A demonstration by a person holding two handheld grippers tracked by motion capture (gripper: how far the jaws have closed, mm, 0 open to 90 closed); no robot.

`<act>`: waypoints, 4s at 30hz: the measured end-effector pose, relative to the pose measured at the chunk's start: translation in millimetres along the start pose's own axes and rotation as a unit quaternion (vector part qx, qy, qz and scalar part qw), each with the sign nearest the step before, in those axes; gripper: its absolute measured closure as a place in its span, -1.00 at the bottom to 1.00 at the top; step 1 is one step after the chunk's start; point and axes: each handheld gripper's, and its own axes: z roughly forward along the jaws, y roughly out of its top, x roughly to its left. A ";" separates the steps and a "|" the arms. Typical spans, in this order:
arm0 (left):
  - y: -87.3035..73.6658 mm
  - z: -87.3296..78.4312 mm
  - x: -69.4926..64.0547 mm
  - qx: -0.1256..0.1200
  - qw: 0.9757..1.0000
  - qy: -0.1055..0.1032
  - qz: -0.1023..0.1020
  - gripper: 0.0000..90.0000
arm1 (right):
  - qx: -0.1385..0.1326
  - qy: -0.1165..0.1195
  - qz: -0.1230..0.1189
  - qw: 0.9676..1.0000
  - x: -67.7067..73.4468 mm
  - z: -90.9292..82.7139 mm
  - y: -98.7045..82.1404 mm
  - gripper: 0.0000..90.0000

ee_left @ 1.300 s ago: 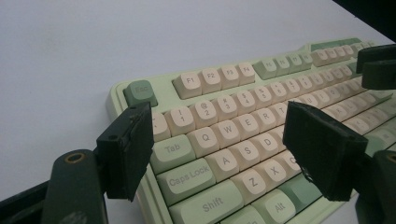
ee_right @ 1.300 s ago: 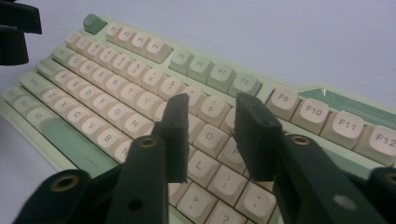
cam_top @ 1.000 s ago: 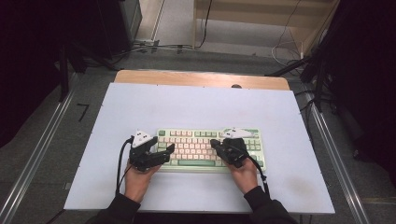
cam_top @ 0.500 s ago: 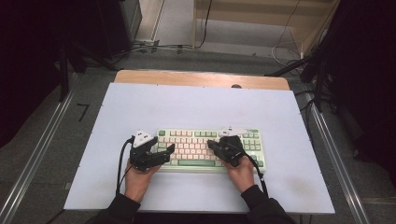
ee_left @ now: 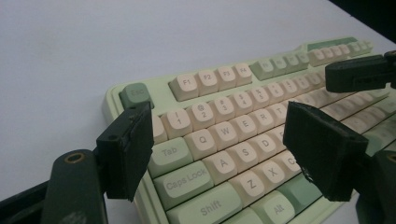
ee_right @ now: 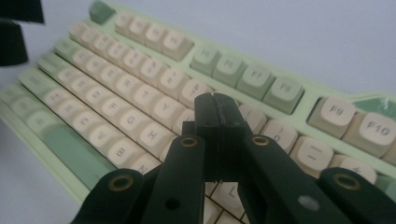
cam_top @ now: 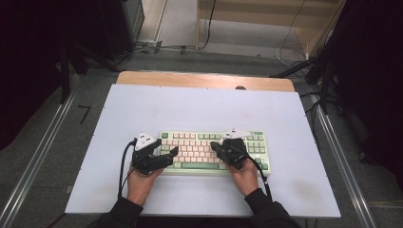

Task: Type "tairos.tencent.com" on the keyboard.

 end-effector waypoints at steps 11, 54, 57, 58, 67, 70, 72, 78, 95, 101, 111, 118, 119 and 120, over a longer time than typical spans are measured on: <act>3.9 4.8 -4.8 0.004 1.000 -0.016 0.004 -0.56 | -0.021 0.023 0.020 0.999 -11.6 -22.1 1.8 -0.28; 14.9 50.9 -26.3 0.054 0.995 -0.058 0.054 1.00 | -0.021 0.005 0.040 0.999 -25.6 -30.0 -2.7 -0.53; 14.8 54.7 -30.9 0.061 0.995 -0.049 0.062 1.00 | -0.022 0.005 0.042 0.999 -25.5 -30.7 -3.2 -0.53; 14.8 54.7 -30.9 0.061 0.995 -0.049 0.062 1.00 | -0.022 0.005 0.042 0.999 -25.5 -30.7 -3.2 -0.53; 14.4 56.2 -30.6 0.073 0.995 -0.041 0.060 1.00 | -0.022 0.007 0.041 0.999 -25.0 -30.5 -3.6 -0.53; 14.8 57.9 -30.6 0.085 0.994 -0.042 0.059 1.00 | -0.020 0.006 0.040 0.999 -24.8 -29.4 -3.5 -0.53; 16.2 54.8 -29.9 0.077 0.995 -0.050 0.050 1.00 | -0.021 0.007 0.043 0.999 -25.0 -30.0 -3.7 -0.52; 24.7 35.5 -26.5 0.025 0.997 -0.070 0.036 0.23 | -0.023 0.004 0.040 0.999 -25.5 -30.7 -3.5 -0.51; 20.6 12.2 -11.5 -0.023 0.999 -0.044 0.013 -0.42 | -0.024 -0.006 0.027 0.999 -21.7 -27.1 -2.5 -0.35; 10.8 10.4 -10.8 -0.059 0.998 -0.019 0.011 -0.17 | -0.028 -0.006 0.014 0.999 -17.6 -22.1 -1.0 -0.34; 10.0 11.5 -11.9 -0.025 0.999 -0.034 0.023 -0.07 | -0.021 -0.016 -0.007 1.000 -10.7 -13.7 -0.4 -0.04; 9.8 10.9 -9.0 -0.008 0.999 -0.048 0.023 -0.07 | -0.008 -0.021 -0.014 1.000 -12.6 -9.7 -1.7 0.72; 9.7 10.5 -8.4 -0.007 0.998 -0.052 0.024 -0.07 | -0.006 -0.020 -0.017 1.000 -12.6 -9.2 -2.2 0.84; 9.7 10.3 -7.9 -0.006 0.998 -0.054 0.025 -0.05 | -0.002 -0.020 -0.020 1.000 -12.2 -8.7 -2.5 0.93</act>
